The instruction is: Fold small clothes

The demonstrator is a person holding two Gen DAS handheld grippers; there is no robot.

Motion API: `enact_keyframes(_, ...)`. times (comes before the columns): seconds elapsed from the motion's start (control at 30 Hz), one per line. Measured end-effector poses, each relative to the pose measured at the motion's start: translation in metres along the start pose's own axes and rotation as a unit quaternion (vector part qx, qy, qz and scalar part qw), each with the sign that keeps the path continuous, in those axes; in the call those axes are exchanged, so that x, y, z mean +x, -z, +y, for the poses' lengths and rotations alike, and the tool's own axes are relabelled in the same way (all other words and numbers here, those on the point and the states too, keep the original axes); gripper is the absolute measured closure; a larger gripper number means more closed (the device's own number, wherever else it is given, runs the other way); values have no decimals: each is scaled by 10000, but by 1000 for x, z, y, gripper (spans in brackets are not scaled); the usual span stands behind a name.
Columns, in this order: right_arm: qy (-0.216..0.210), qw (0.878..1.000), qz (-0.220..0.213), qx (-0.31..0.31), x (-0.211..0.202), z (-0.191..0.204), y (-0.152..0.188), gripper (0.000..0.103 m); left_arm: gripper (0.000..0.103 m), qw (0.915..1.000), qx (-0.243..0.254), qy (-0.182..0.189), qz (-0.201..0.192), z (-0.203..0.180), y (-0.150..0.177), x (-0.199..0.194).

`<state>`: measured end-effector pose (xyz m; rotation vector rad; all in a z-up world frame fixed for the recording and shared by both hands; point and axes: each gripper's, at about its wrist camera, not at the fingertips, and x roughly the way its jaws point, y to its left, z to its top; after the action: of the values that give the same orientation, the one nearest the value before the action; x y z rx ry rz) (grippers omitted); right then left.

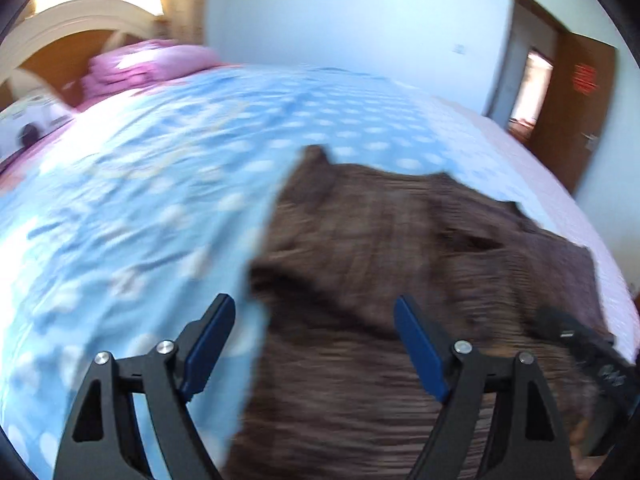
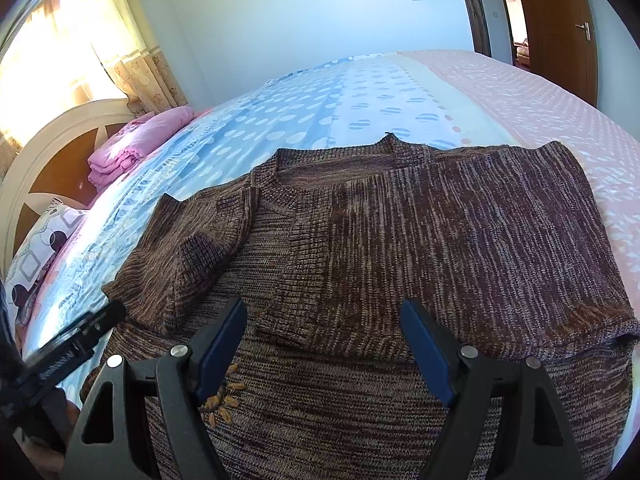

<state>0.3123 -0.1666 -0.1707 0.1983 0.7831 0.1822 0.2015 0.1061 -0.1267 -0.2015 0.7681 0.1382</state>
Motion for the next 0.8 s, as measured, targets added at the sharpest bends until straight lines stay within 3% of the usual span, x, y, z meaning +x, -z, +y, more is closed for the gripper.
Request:
enact_keyframes(0.07, -242, 9995, -88, 165, -8, 6, -10, 23, 20, 9973, -621, 257, 307, 23, 4, 12)
enact_keyframes(0.13, -427, 9988, -230, 112, -14, 20, -23, 23, 19, 9941, -963, 463, 160, 31, 3, 10)
enact_keyframes(0.23, -417, 9977, -181, -500, -2, 58, -43, 23, 17, 9967, -764, 250, 143, 20, 5, 12)
enact_keyframes(0.3, -303, 9952, 99, -927, 24, 85, -50, 23, 13, 9976, -635, 188, 184, 16, 4, 15)
enact_keyframes(0.4, -34, 9901, 485, -1317, 62, 108, -49, 24, 9, 9969, -685, 362, 162, 21, 6, 13)
enact_keyframes(0.47, 159, 9843, 737, -1594, 82, 116, -43, 37, 9, 9954, -819, 491, 105, 30, 6, 14)
enact_keyframes(0.5, 391, 9810, 821, -1715, 89, 117, -40, 54, 9, 9946, -879, 541, 80, 33, 6, 14)
enact_keyframes(0.57, 457, 9811, 706, -1740, 85, 115, -39, 63, 9, 9945, -890, 556, 59, 32, 6, 14)
enact_keyframes(0.63, 503, 9824, 706, -1657, 79, 107, -44, 95, 9, 9950, -847, 517, 59, 29, 5, 15)
enact_keyframes(0.8, -146, 9953, 6, -960, 26, 70, -68, 97, 8, 9943, -892, 584, 42, 30, 5, 16)
